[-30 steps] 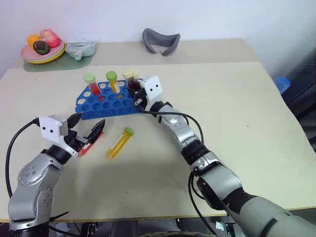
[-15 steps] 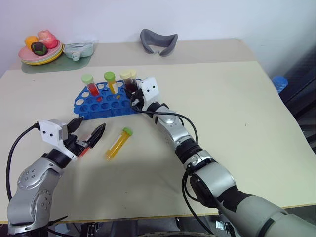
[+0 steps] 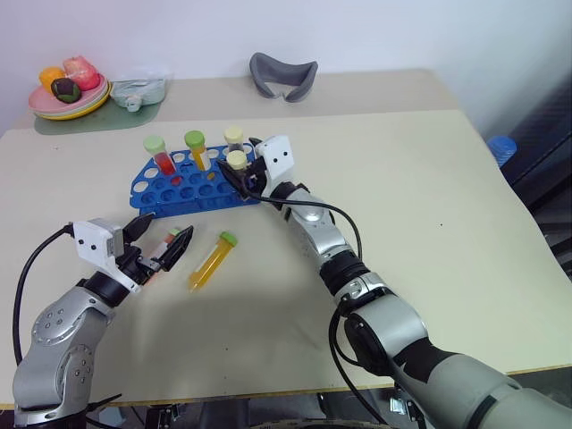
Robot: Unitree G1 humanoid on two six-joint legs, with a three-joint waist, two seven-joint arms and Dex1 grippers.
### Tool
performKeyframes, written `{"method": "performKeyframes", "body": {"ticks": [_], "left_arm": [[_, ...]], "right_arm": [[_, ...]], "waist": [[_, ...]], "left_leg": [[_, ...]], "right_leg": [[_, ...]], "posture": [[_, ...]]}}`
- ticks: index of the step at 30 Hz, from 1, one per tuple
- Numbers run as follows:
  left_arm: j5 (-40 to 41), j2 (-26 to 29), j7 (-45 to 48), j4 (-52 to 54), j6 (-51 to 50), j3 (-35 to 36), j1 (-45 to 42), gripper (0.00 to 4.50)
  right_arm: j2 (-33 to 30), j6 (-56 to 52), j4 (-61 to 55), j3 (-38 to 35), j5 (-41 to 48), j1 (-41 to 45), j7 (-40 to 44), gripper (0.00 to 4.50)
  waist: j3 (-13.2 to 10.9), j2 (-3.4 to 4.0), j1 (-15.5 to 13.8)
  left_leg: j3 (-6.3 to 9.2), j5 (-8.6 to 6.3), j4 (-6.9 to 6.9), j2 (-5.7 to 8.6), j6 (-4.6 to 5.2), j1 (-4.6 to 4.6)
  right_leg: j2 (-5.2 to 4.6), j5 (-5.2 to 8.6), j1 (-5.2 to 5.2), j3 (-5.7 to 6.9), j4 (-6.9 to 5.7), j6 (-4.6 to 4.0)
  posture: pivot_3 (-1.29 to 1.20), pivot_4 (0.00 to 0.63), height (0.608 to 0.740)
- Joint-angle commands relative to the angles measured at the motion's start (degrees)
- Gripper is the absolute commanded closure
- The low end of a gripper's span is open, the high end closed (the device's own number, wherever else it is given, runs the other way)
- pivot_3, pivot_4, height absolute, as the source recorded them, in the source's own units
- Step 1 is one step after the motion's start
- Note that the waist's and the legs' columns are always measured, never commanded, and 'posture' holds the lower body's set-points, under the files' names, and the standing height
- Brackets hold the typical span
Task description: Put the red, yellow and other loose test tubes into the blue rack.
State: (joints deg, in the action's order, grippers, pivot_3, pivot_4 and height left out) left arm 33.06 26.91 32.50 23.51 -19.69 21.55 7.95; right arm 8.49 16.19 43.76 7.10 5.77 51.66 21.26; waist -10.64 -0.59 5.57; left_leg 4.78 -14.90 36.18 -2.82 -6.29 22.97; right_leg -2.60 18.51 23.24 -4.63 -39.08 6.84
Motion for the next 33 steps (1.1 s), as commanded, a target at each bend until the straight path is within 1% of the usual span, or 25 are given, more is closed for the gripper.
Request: {"method": "performKeyframes", "body": {"ticks": [1,3,5,7,8,11,13,15,16,17,18,19,20,22,26,29,33], "left_arm": [[-0.6,2.6,0.8,2.9,-1.0,-0.4,0.8,0.0],[-1.4,5.1,0.7,4.6,-3.2,-1.2,1.3,0.0],[-1.1,7.3,-0.9,6.8,-7.3,-2.5,0.2,0.0],[0.6,9.2,-3.8,10.4,-13.5,-4.4,-3.1,0.0],[1.3,9.6,-4.7,11.6,-15.6,-4.9,-4.3,0.0],[0.9,13.0,-7.9,14.9,-24.7,-9.2,-10.1,0.0],[0.6,15.5,-10.5,15.5,-32.9,-12.5,-14.8,0.0],[-0.1,17.7,-12.5,16.0,-40.0,-15.9,-19.2,0.0],[1.1,18.2,-13.4,15.8,-46.4,-17.6,-22.4,0.0],[2.2,18.0,-14.2,15.2,-52.7,-18.6,-25.5,0.0],[3.2,16.1,-15.2,13.9,-59.4,-18.7,-29.0,0.0],[4.4,15.5,-15.1,12.0,-66.2,-20.2,-32.7,0.0],[5.9,16.2,-15.1,10.1,-70.1,-22.3,-35.5,0.0],[8.3,17.0,-17.0,7.5,-72.8,-25.1,-38.4,0.0],[16.2,18.7,-21.0,3.3,-72.8,-30.2,-43.3,0.0],[18.5,18.7,-24.4,-0.1,-72.8,-34.9,-46.3,0.0],[22.6,19.1,-27.0,-3.8,-72.8,-38.2,-49.4,0.0]], "right_arm": [[-0.8,-1.7,-13.7,1.3,1.0,-4.1,3.2,0.05],[-3.1,-5.8,-21.6,1.3,2.2,-6.9,4.8,0.05],[-6.6,-11.3,-29.6,1.1,4.1,-10.0,7.6,0.05],[-14.0,-17.9,-38.7,0.8,6.5,-14.0,13.3,0.05],[-16.6,-20.2,-41.7,0.7,7.3,-15.2,15.1,0.05],[-28.6,-27.3,-51.4,0.3,10.6,-19.5,23.9,0.05],[-35.4,-29.6,-56.0,-0.1,11.8,-21.7,28.8,0.05],[-40.3,-31.9,-59.3,-0.5,13.3,-23.2,31.8,0.05],[-42.9,-33.2,-61.2,-0.8,14.3,-24.1,33.8,0.05],[-45.1,-34.2,-62.8,-1.2,15.2,-25.0,35.4,0.05],[-47.4,-35.1,-64.2,-1.8,16.2,-25.9,37.0,0.05],[-49.3,-36.0,-65.6,-2.6,17.1,-26.8,38.2,0.05],[-50.7,-36.8,-66.6,-3.2,17.9,-27.5,39.0,0.05],[-52.7,-38.2,-68.1,-4.1,19.3,-28.5,40.1,0.05],[-55.2,-40.6,-71.3,-5.1,21.4,-30.4,41.0,0.05],[-55.4,-41.6,-72.7,-5.1,21.9,-31.0,40.5,0.05],[-55.3,-42.5,-73.7,-5.0,22.0,-31.2,40.1,0.05]], "waist": [[0.0,-0.01,0.0],[0.0,-0.01,-0.1],[0.0,0.0,-0.2],[0.0,0.0,-1.2],[0.0,-0.02,-1.5],[0.0,-0.01,-1.8],[0.0,0.0,-1.7],[0.0,0.0,-1.3],[0.0,0.0,-1.3],[0.0,0.0,-1.3],[0.0,-0.01,-1.4],[0.0,-0.02,-1.5],[-0.1,-0.12,-1.7],[-0.1,-0.17,-1.7],[-0.1,-0.19,-1.7],[-0.1,-0.2,-1.8],[-0.1,-0.19,-2.1]], "left_leg": [[0.0,0.0,0.0,0.0,0.0,0.0],[0.02,0.0,-0.01,0.0,0.0,0.0],[0.02,0.0,0.0,0.01,0.0,0.0],[0.02,0.0,0.04,0.04,0.0,0.0],[0.03,-0.01,0.04,0.05,0.01,0.01],[0.04,-0.02,0.03,0.05,0.03,0.02],[0.04,-0.03,0.0,0.05,0.04,0.01],[0.02,-0.04,0.0,0.04,0.07,-0.06],[-0.01,-0.05,-0.02,0.04,0.08,-0.12],[0.01,-0.04,-0.03,0.03,0.08,-0.14],[0.02,-0.05,-0.02,0.03,0.09,-0.16],[0.02,-0.06,0.01,0.03,0.11,-0.17],[0.03,-0.06,0.01,0.05,0.11,-0.16],[0.09,-0.08,0.06,0.06,0.14,-0.16],[0.06,-0.16,0.01,0.07,0.29,-0.22],[0.07,-0.16,0.03,0.07,0.28,-0.21],[0.07,-0.16,0.05,0.08,0.28,-0.29]], "right_leg": [[0.0,0.0,0.0,0.0,0.0,0.0],[0.0,0.0,-0.01,0.0,0.0,0.0],[-0.01,0.0,-0.02,-0.01,0.0,0.0],[-0.05,0.0,-0.09,0.0,0.03,0.01],[-0.05,0.0,-0.11,0.01,0.06,0.01],[-0.04,0.01,-0.13,0.02,0.13,0.02],[-0.03,0.01,-0.13,0.01,0.14,0.02],[0.03,0.01,-0.13,-0.06,0.14,0.02],[0.04,0.01,-0.14,-0.1,0.12,0.02],[0.07,0.02,-0.15,-0.1,0.1,0.01],[0.09,0.02,-0.17,-0.1,0.09,0.01],[0.1,0.02,-0.22,-0.1,0.11,0.02],[0.07,0.04,-0.27,-0.07,0.12,0.04],[0.06,0.04,-0.37,-0.01,0.22,0.05],[0.02,0.04,-0.45,-0.03,0.43,0.05],[0.0,0.04,-0.48,-0.02,0.45,0.05],[-0.01,0.04,-0.59,-0.01,0.48,0.05]], "posture": [[0.0,0.15,0.74],[0.0,0.15,0.74],[0.0,0.15,0.74],[0.0,0.15,0.74],[0.0,0.15,0.74],[0.0,0.15,0.74],[0.0,0.15,0.74],[0.0,0.15,0.74],[0.0,0.15,0.74],[0.0,0.15,0.74],[0.0,0.15,0.74],[0.0,0.15,0.74],[0.0,0.15,0.74],[0.0,0.15,0.74],[0.0,0.15,0.74],[0.0,0.15,0.74],[0.0,0.15,0.74]]}}
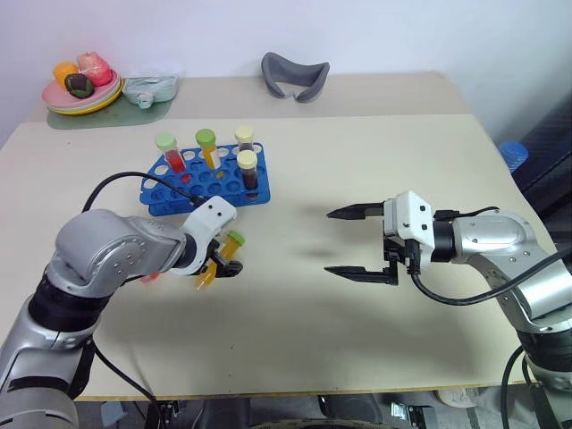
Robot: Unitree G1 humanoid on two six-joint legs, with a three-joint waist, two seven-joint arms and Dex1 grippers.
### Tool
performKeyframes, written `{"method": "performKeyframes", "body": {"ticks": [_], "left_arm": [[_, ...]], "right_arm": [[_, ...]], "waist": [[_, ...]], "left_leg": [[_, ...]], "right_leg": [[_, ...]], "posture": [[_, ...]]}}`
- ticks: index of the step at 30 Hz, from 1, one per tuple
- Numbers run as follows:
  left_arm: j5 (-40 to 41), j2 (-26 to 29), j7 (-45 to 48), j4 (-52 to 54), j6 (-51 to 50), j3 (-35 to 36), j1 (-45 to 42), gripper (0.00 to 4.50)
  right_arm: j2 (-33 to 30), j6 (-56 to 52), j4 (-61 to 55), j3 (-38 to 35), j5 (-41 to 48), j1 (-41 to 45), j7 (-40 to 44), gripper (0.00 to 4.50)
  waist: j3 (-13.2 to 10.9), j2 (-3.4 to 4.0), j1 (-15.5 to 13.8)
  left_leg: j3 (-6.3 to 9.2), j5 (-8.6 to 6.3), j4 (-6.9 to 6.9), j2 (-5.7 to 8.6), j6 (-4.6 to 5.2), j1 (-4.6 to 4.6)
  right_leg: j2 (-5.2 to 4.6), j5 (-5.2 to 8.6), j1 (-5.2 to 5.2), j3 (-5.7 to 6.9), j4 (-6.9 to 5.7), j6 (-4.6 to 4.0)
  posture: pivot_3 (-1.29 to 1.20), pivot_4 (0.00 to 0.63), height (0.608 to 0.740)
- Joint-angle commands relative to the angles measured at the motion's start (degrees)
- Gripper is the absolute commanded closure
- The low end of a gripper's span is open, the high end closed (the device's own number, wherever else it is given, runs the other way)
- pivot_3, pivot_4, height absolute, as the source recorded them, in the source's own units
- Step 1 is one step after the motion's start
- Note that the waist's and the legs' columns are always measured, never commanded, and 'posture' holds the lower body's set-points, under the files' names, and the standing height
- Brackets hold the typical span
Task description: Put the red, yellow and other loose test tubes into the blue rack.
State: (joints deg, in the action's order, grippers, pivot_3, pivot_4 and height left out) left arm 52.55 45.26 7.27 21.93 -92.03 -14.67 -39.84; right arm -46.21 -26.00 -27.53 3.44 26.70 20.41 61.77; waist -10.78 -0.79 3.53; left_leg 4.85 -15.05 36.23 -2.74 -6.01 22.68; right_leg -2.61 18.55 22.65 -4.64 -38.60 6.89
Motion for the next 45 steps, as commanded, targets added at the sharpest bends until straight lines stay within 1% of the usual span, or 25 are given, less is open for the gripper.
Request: {"method": "performKeyframes", "body": {"ticks": [1,4,10,17,19,20,22,29,33,36,38,43,45], "left_arm": [[4.7,0.6,-2.7,-3.4,-0.5,-2.4,-2.1,0.0],[8.6,0.5,-6.5,-6.0,-0.5,-3.0,-2.4,0.0],[18.9,0.0,-16.7,-8.1,-0.5,-2.6,-3.0,0.0],[28.4,3.0,-27.3,-8.5,-0.5,-3.7,-3.9,0.0],[30.5,3.7,-29.3,-8.5,-0.5,-3.9,-4.2,0.52],[31.4,3.9,-30.5,-8.5,-0.5,-3.9,-4.2,0.86],[32.9,4.4,-32.4,-8.6,-0.5,-4.1,-4.4,1.76],[37.8,4.9,-37.3,-9.9,-0.5,-4.2,-4.7,1.76],[38.7,4.7,-38.8,-10.2,-0.5,-4.9,-5.3,1.76],[39.2,4.4,-40.1,-10.2,-0.5,-5.1,-5.4,2.52],[39.3,4.5,-40.6,-10.2,-0.5,-5.2,-5.7,3.43],[38.2,4.3,-41.4,-9.7,-0.5,-4.3,-6.3,3.43],[34.9,3.8,-40.8,-7.5,0.1,-2.8,-6.7,3.43]], "right_arm": [[-0.6,-0.2,-2.6,-1.3,1.1,-0.1,-0.4,0.05],[-0.7,-0.2,-3.2,-1.5,1.1,-0.6,-0.8,0.05],[-0.5,-0.3,-4.1,-1.8,1.4,-1.9,-1.8,0.05],[-0.1,0.1,-3.8,-1.2,1.2,-2.0,-2.2,0.05],[0.0,0.2,-3.7,-1.0,1.1,-1.8,-2.2,0.0],[0.1,0.3,-3.7,-1.0,1.1,-1.8,-2.2,0.0],[0.2,0.3,-3.6,-0.8,1.1,-1.6,-2.2,0.0],[0.3,0.5,-3.6,-0.7,1.0,-1.5,-2.0,0.0],[0.2,0.5,-3.6,-0.6,1.1,-1.7,-1.8,0.0],[0.3,0.4,-3.7,-0.5,1.3,-1.9,-1.8,0.0],[0.3,0.3,-3.8,-0.5,1.5,-2.2,-1.8,0.0],[0.4,0.0,-4.0,-0.5,1.8,-2.6,-1.9,0.0],[0.8,-0.2,-3.9,-0.6,2.2,-2.8,-2.2,0.0]], "waist": [[0.0,0.01,-0.1],[0.0,0.02,-0.3],[0.0,0.03,-0.8],[0.0,0.02,-0.8],[0.0,0.02,-0.8],[0.0,0.02,-0.8],[0.0,0.02,-0.9],[0.0,0.02,-1.0],[0.0,0.02,-1.0],[0.0,0.02,-1.0],[0.0,0.02,-1.0],[0.0,0.02,-1.0],[0.0,0.02,-1.0]], "left_leg": [[-0.01,0.0,-0.01,0.0,0.0,-0.06],[-0.01,0.0,-0.04,0.0,0.0,-0.21],[-0.01,-0.01,-0.03,0.0,0.02,-0.25],[-0.01,-0.02,-0.04,0.0,0.03,-0.25],[-0.01,-0.02,-0.04,0.0,0.03,-0.25],[-0.01,-0.02,-0.04,0.0,0.03,-0.25],[-0.01,-0.02,-0.04,0.0,0.03,-0.24],[-0.01,-0.02,-0.04,0.0,0.02,-0.23],[-0.01,-0.02,-0.04,0.0,0.02,-0.23],[-0.02,-0.01,-0.04,0.0,0.02,-0.23],[-0.02,-0.01,-0.04,0.0,0.02,-0.23],[-0.02,-0.01,-0.04,0.0,0.02,-0.23],[-0.02,-0.01,-0.03,0.0,0.01,-0.23]], "right_leg": [[0.0,0.0,-0.06,0.0,0.02,0.0],[-0.01,0.0,-0.24,0.0,0.11,0.0],[-0.02,0.0,-0.3,0.0,0.16,0.0],[-0.02,0.0,-0.28,-0.01,0.18,0.0],[-0.02,0.0,-0.28,-0.01,0.18,0.0],[-0.02,0.0,-0.28,-0.01,0.18,0.0],[-0.02,0.0,-0.29,-0.01,0.19,0.0],[-0.02,0.0,-0.29,0.0,0.23,0.0],[-0.03,0.0,-0.3,0.0,0.23,0.0],[-0.03,0.0,-0.3,0.0,0.23,0.0],[-0.03,0.0,-0.3,0.0,0.23,0.0],[-0.03,0.0,-0.3,0.0,0.23,0.0],[-0.03,0.0,-0.3,0.0,0.23,0.0]], "posture": [[0.0,0.15,0.74],[0.0,0.15,0.74],[0.0,0.15,0.74],[0.0,0.15,0.74],[0.0,0.15,0.74],[0.0,0.15,0.74],[0.0,0.15,0.74],[0.0,0.15,0.74],[0.0,0.15,0.74],[0.0,0.15,0.74],[0.0,0.15,0.74],[0.0,0.15,0.74],[0.0,0.15,0.74]]}}
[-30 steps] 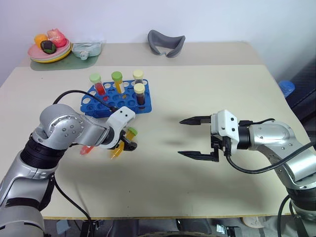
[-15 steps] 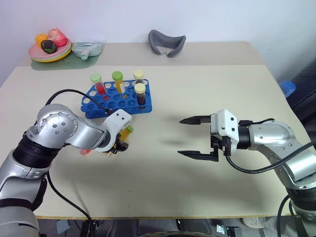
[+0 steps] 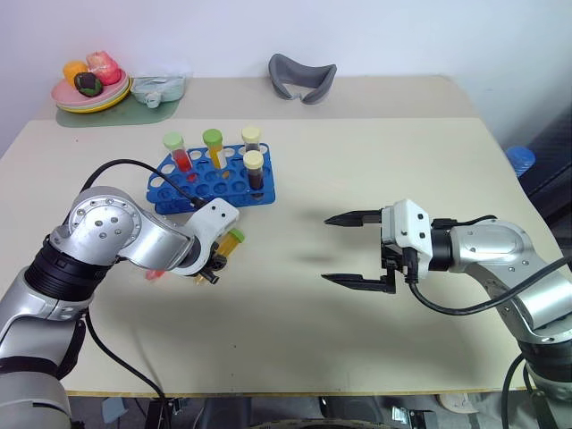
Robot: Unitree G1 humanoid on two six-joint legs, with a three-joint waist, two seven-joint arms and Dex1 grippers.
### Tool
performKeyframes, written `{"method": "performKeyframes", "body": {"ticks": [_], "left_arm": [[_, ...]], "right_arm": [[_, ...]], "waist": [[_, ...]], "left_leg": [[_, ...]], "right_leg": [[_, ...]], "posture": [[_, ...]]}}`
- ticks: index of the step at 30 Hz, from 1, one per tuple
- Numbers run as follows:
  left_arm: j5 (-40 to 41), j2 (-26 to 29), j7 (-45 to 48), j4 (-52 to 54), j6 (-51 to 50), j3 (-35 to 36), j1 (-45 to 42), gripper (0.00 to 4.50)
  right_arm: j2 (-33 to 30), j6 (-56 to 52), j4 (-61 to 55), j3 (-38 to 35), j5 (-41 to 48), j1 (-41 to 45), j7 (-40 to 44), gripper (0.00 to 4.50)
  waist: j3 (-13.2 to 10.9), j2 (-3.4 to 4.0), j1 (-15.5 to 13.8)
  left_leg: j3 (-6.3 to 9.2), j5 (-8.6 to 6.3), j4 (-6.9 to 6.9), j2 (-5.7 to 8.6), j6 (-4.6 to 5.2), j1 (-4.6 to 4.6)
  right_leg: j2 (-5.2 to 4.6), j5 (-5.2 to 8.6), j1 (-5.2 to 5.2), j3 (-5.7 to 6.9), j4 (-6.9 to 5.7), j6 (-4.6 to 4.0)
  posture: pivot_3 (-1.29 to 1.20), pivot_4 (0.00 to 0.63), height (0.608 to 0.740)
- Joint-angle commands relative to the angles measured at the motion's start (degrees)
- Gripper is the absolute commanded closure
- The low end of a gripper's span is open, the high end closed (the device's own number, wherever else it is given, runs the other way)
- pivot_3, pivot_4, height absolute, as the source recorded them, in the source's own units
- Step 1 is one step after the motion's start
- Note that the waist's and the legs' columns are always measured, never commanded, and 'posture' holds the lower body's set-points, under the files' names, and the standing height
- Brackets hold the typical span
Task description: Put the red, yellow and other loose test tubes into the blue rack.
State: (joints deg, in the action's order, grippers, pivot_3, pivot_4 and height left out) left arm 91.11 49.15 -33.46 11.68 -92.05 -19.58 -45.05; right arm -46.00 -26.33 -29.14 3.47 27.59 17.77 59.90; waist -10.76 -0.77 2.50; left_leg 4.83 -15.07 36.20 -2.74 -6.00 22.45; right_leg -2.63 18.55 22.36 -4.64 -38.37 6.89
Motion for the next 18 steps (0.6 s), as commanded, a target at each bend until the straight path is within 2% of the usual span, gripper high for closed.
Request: {"method": "performKeyframes", "body": {"ticks": [1,4,7,10,12,13,15,18], "left_arm": [[-5.5,-0.2,0.5,3.8,1.2,3.3,-1.4,3.43],[-13.1,0.1,4.2,7.9,5.3,5.9,-0.8,3.43],[-25.4,4.5,14.4,15.9,16.9,8.0,3.4,3.43],[-33.0,8.7,26.9,23.5,29.7,14.6,13.5,3.43],[-38.9,9.2,33.3,26.4,38.9,19.3,21.5,3.43],[-41.5,8.4,35.3,26.6,42.8,21.0,24.6,3.43],[-43.8,2.6,35.9,23.4,49.1,25.6,28.8,3.43],[-52.3,-6.4,32.8,18.5,59.1,28.0,29.2,3.43]], "right_arm": [[0.8,0.0,-2.2,-0.7,1.5,-0.4,-0.6,0.0],[1.2,-0.1,-2.1,-0.5,1.5,-1.0,-1.1,0.0],[1.6,-0.4,-2.2,-0.3,1.6,-2.1,-1.7,0.0],[1.8,-0.7,-2.5,-0.5,1.9,-3.3,-2.2,0.0],[2.3,-1.0,-2.6,-0.2,2.1,-3.7,-2.6,0.0],[2.6,-1.1,-2.6,0.0,2.1,-3.8,-2.8,0.0],[3.4,-1.3,-2.5,0.7,2.1,-3.9,-3.2,0.0],[4.7,-1.7,-2.6,1.8,1.9,-4.0,-4.0,0.0]], "waist": [[0.0,-0.01,0.0],[0.0,-0.02,-0.1],[0.0,-0.02,0.0],[0.0,0.0,0.1],[0.0,0.02,-0.1],[0.0,0.01,-0.1],[0.0,0.0,-0.5],[0.0,-0.07,-1.3]], "left_leg": [[0.0,0.0,0.0,0.0,0.0,0.01],[0.0,0.04,0.0,0.0,-0.08,0.04],[-0.02,0.18,-0.03,0.0,-0.32,0.04],[-0.09,0.19,-0.13,-0.01,-0.35,0.03],[-0.14,0.19,-0.18,-0.02,-0.35,0.04],[-0.14,0.19,-0.18,-0.03,-0.35,0.04],[-0.15,0.18,-0.13,-0.01,-0.33,0.06],[-0.12,-0.02,0.0,0.0,0.02,0.03]], "right_leg": [[0.0,0.0,0.0,0.0,0.0,0.0],[0.0,0.0,0.01,0.01,0.02,0.0],[0.0,0.0,0.04,0.0,0.04,0.0],[0.01,0.0,0.07,-0.02,0.07,-0.01],[0.0,0.0,0.11,-0.06,0.14,-0.01],[-0.02,0.0,0.08,-0.03,0.15,-0.01],[-0.04,0.0,0.02,-0.03,0.2,-0.01],[-0.04,-0.02,-0.1,0.02,0.24,-0.01]], "posture": [[0.0,0.15,0.74],[0.0,0.15,0.74],[0.0,0.15,0.74],[0.0,0.15,0.74],[0.0,0.15,0.74],[0.0,0.15,0.74],[0.0,0.15,0.74],[0.0,0.15,0.74]]}}
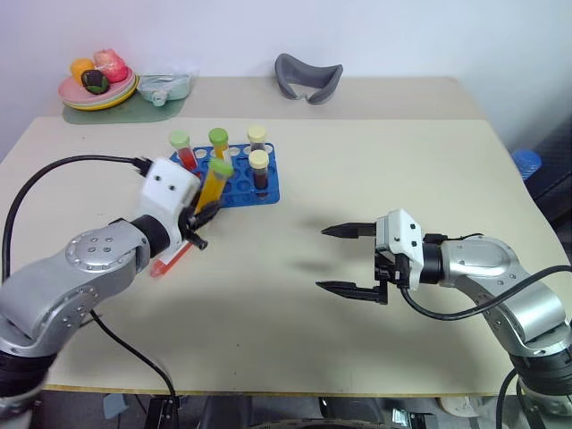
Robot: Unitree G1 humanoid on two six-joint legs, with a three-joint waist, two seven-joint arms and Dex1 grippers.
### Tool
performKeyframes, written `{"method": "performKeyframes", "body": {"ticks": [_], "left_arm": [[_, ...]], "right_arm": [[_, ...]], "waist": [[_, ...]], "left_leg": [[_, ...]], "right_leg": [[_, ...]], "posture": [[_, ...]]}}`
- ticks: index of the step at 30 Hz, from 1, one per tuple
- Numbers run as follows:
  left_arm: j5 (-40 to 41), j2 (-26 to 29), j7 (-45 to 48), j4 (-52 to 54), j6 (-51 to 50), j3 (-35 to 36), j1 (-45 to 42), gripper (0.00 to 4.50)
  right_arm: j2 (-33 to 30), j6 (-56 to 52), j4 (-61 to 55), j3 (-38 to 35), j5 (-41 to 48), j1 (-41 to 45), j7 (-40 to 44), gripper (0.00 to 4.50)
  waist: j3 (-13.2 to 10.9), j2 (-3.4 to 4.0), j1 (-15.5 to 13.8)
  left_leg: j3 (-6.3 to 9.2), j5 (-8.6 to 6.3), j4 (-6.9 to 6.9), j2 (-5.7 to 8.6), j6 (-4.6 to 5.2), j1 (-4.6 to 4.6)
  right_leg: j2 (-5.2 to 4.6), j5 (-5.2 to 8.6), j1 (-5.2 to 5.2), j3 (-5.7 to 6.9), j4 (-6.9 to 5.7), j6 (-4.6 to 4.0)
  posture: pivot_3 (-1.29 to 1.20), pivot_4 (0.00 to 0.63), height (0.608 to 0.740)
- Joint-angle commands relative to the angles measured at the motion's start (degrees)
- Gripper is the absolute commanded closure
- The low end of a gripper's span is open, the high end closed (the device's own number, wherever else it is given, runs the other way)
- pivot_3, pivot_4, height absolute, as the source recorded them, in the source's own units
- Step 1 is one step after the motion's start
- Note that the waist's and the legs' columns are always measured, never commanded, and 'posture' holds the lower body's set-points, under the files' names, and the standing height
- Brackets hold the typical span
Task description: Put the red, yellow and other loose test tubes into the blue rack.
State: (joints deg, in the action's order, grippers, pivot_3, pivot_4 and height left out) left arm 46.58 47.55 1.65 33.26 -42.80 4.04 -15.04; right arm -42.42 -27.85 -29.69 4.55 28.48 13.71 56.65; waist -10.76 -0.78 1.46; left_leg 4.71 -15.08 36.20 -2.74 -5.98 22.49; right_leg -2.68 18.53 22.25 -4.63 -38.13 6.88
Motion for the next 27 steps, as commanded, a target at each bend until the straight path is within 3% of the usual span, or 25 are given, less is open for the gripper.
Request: {"method": "performKeyframes", "body": {"ticks": [1,7,10,15,27], "left_arm": [[-11.0,-7.3,-3.3,-4.3,12.8,4.3,-1.3,3.43],[-29.0,-19.9,-6.8,-15.5,28.6,-1.4,-4.2,3.43],[-34.2,-24.3,-4.0,-22.2,38.2,-3.5,-5.0,3.43],[-37.0,-29.9,1.4,-31.2,49.3,-5.1,-5.9,3.43],[-39.3,-36.2,6.5,-48.3,59.0,-3.9,-11.0,3.43]], "right_arm": [[1.5,-0.4,-2.1,0.9,1.1,0.1,-1.0,0.0],[3.0,-0.8,-1.4,1.7,0.7,0.5,-2.3,0.0],[3.5,-1.1,-1.5,2.0,0.7,0.4,-2.9,0.0],[3.7,-1.8,-2.5,1.6,0.9,-0.3,-3.9,0.0],[3.4,-2.5,-3.1,0.8,1.3,-0.6,-5.1,0.0]], "waist": [[0.0,-0.06,-0.4],[0.0,-0.08,-0.7],[0.0,-0.08,-0.6],[0.0,-0.08,-0.6],[0.0,-0.07,-0.6]], "left_leg": [[0.01,-0.01,0.0,0.0,0.01,0.02],[0.01,-0.06,-0.01,0.0,0.11,0.05],[0.0,-0.06,0.0,0.0,0.12,0.05],[0.0,-0.07,-0.01,0.0,0.12,0.03],[0.01,-0.08,0.01,0.0,0.15,0.02]], "right_leg": [[0.01,0.0,0.01,0.01,0.01,0.0],[0.01,-0.01,0.03,0.02,0.07,0.02],[0.0,-0.01,0.03,0.02,0.05,0.02],[0.02,-0.01,0.04,0.02,0.03,0.02],[0.02,-0.02,0.03,0.03,0.02,0.03]], "posture": [[0.0,0.15,0.74],[0.0,0.15,0.74],[0.0,0.15,0.74],[0.0,0.15,0.74],[0.0,0.15,0.74]]}}
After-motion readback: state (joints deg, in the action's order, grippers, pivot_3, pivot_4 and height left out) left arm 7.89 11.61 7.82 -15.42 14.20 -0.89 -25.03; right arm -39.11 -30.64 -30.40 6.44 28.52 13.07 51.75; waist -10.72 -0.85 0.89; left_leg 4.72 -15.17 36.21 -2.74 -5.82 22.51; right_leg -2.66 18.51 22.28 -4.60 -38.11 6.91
